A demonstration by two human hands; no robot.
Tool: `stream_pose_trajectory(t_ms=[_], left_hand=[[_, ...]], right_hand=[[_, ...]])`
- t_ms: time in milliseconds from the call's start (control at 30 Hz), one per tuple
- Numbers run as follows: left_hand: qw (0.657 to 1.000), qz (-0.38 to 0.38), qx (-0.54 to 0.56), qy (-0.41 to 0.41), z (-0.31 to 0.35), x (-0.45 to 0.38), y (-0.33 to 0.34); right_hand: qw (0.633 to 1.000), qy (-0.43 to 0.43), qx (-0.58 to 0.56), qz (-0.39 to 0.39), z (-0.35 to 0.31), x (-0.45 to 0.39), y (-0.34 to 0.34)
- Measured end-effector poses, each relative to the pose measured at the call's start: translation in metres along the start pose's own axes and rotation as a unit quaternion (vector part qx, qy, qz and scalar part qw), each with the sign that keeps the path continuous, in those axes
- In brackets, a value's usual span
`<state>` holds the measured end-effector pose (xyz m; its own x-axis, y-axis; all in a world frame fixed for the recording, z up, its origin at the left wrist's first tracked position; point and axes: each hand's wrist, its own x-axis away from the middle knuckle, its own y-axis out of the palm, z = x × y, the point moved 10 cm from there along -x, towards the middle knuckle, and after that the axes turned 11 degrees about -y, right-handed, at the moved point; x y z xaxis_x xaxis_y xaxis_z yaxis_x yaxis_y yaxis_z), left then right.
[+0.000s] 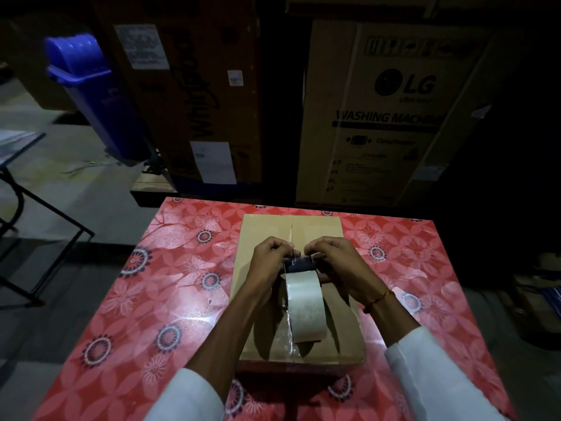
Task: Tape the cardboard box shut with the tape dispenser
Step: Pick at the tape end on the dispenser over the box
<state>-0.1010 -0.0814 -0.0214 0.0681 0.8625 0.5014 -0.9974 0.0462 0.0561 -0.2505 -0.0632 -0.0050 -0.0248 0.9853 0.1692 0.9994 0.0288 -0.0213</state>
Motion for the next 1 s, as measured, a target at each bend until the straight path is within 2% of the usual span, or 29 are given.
stream_pose_trajectory(t_ms=[300,567,667,767,867,1000], left_hand=[[1.0,-0.001,-0.022,-0.007,0.001,-0.002,0.001],[0.979,-0.192,-0.014,-0.072,-0.012,0.009,0.007],[0.972,-0.223,-0.011,-0.073,-0.012,0.015,0.005],[0.985,-0.17,0.03,-0.028,-0.005,0.014,-0.002],[0.994,-0.109,0.014,0.003,-0.003,0.011,-0.005],[0.997,-0.076,0.004,0.003,-0.004,0.008,-0.006]], right_hand=[[0.996,-0.047,0.073,-0.001,-0.003,0.002,-0.001],[0.999,-0.044,0.03,0.014,0.005,0.001,-0.003],[0.999,-0.039,0.011,0.022,0.009,0.0,-0.003],[0.999,-0.044,0.009,0.027,0.012,-0.002,-0.003],[0.998,-0.056,0.019,0.033,0.011,-0.001,-0.005],[0.997,-0.057,0.015,0.042,0.012,0.0,-0.006]])
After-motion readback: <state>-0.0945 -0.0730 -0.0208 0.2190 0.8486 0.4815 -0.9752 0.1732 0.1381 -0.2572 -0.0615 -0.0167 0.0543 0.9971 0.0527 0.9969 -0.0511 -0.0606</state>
